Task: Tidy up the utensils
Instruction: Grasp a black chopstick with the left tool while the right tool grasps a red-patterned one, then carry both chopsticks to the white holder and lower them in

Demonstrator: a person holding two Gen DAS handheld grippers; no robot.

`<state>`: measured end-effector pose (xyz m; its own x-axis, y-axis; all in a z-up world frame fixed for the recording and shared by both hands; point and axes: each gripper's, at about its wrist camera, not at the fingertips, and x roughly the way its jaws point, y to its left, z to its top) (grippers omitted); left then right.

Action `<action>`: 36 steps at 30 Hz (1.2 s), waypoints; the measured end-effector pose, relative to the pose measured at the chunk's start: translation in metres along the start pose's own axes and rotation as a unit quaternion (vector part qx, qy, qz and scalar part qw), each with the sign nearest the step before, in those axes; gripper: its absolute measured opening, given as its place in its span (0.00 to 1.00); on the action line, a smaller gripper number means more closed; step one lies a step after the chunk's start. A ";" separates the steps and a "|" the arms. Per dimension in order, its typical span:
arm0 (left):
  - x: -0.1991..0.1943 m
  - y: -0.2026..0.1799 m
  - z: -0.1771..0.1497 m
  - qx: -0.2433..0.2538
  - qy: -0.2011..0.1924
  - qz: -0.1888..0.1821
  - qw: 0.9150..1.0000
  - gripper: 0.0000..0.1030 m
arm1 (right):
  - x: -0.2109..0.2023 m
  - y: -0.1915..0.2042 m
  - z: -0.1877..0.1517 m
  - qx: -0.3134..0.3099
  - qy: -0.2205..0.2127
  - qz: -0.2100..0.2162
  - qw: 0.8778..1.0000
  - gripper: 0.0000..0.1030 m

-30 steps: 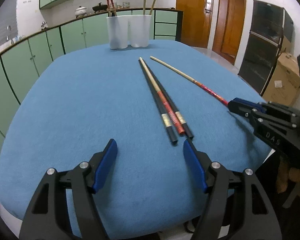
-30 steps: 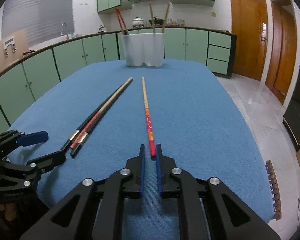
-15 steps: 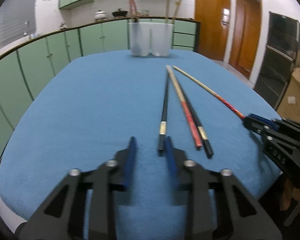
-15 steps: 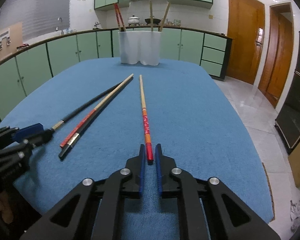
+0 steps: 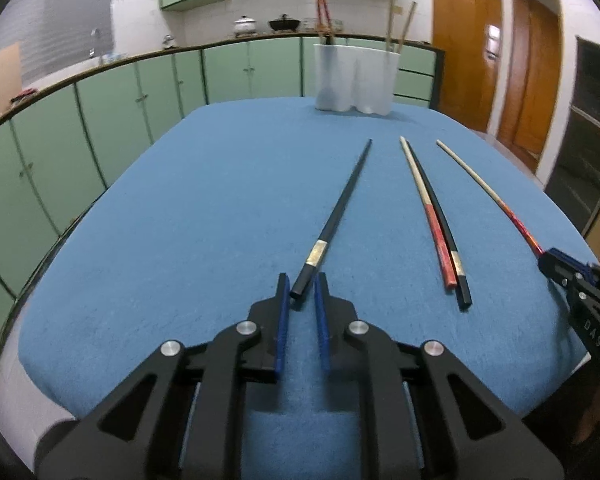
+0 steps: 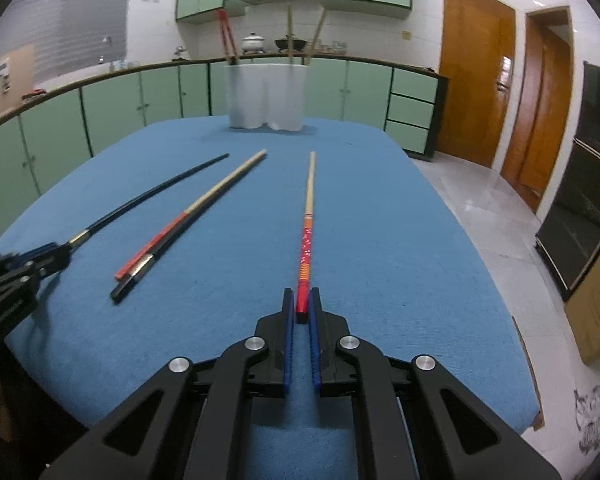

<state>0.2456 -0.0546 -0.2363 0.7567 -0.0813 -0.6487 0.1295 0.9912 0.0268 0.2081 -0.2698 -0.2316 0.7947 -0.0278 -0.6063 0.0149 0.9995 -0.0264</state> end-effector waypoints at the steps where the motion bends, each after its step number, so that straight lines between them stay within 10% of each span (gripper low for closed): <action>1: 0.001 0.001 0.000 0.003 0.002 -0.008 1.000 0.22 | 0.000 0.000 0.000 0.000 0.000 -0.001 1.000 0.08; 6: 0.009 0.012 0.007 0.016 0.008 -0.066 0.998 0.31 | -0.001 0.001 -0.001 -0.001 -0.001 -0.006 1.000 0.10; 10: 0.008 0.008 0.004 0.013 0.006 -0.100 0.995 0.06 | 0.000 0.002 -0.001 -0.007 -0.004 -0.008 1.000 0.10; 13: 0.005 -0.001 0.001 0.005 0.007 -0.123 0.992 0.06 | 0.000 0.003 -0.001 -0.011 -0.005 -0.004 1.000 0.10; 36: -0.062 -0.001 0.037 -0.029 -0.011 -0.105 0.994 0.06 | -0.079 -0.005 0.034 0.003 -0.039 0.031 0.999 0.06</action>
<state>0.2223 -0.0540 -0.1684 0.7307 -0.2892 -0.6184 0.2492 0.9563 -0.1528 0.1659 -0.2721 -0.1563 0.8390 0.0345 -0.5430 -0.0325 0.9994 0.0132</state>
